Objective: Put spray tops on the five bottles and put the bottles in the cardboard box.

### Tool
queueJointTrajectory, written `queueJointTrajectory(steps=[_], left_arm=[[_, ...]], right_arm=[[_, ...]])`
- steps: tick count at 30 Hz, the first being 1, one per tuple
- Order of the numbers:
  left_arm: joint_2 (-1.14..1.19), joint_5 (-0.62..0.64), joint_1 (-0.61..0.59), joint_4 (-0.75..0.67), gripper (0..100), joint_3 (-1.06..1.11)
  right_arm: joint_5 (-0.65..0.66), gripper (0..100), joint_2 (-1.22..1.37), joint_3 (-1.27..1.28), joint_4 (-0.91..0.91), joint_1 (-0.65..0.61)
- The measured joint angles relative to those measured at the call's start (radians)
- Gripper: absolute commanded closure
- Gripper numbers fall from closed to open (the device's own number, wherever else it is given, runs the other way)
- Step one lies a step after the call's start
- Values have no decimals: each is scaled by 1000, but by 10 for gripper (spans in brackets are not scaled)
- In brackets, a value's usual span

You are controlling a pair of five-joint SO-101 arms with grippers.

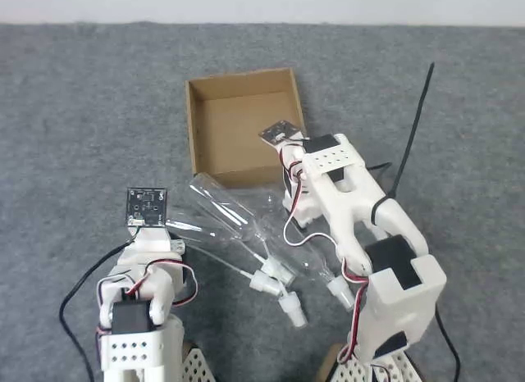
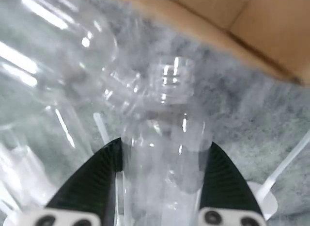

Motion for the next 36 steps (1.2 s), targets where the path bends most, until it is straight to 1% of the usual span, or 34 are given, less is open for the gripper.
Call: queueJointTrajectory(steps=[7,18,32,36], left_arm=[[0,0,0,0,987,0],[0,0,0,0,987,0],[0,0,0,0,987,0],[0,0,0,0,987,0]], right_arm=[[0,891,-121,54,15,-2],[0,890,-457,232,26,-2],[0,890,-812,353,28,-2],[-20,890,-888,419,-26,-2]])
